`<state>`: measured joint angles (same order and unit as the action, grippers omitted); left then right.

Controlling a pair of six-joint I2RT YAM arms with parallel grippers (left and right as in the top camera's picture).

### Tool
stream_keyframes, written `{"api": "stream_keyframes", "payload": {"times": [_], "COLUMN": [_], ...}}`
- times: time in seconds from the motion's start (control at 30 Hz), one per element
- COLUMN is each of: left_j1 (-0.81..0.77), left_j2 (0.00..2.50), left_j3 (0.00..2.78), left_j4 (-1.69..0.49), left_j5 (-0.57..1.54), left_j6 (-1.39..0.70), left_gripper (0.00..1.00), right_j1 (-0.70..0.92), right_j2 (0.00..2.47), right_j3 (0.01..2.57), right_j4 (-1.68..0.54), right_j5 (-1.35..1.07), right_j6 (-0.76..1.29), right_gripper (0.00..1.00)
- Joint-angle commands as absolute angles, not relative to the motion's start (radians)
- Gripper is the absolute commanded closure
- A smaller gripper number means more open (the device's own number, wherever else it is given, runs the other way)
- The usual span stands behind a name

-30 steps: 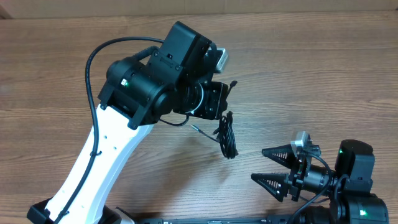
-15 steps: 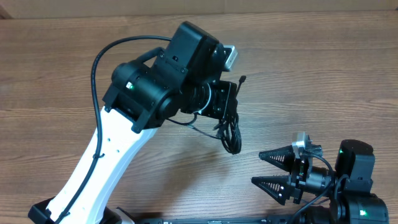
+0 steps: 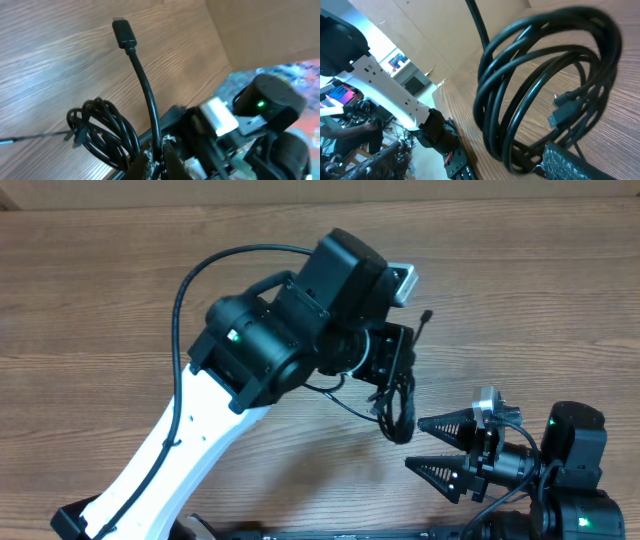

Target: Untangle cables

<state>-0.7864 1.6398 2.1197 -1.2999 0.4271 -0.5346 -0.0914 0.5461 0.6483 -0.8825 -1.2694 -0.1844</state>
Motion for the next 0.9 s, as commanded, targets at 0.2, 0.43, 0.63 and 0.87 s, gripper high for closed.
{"api": "stream_keyframes", "payload": {"times": [0.2,0.43,0.63,0.87], "left_j1": [-0.813,-0.812,-0.812,-0.812], "left_j2": [1.615,1.615,1.615,1.615], "left_j3": [2.147,2.147,2.147,2.147], "left_j4": [-1.24,-1.264,-1.304,-1.35], "left_j5": [0.434,0.4,0.333,0.266], "left_j6": [-0.607,-0.606,-0.605,-0.58], "left_gripper": [0.96,0.96,0.94,0.93], "right_j1": [-0.095,-0.095,-0.095,-0.06], "right_j2": [0.619,0.703,0.707,0.707], "right_j3": [0.647,0.647,0.649,0.65], "right_j4": [-0.876,-0.875,-0.836,-0.829], "right_j5": [-1.229,-1.283,-1.382,-1.346], "right_j6": [-0.175,-0.186,-0.182,-0.164], "right_gripper": [0.71,0.96,0.91,0.89]}}
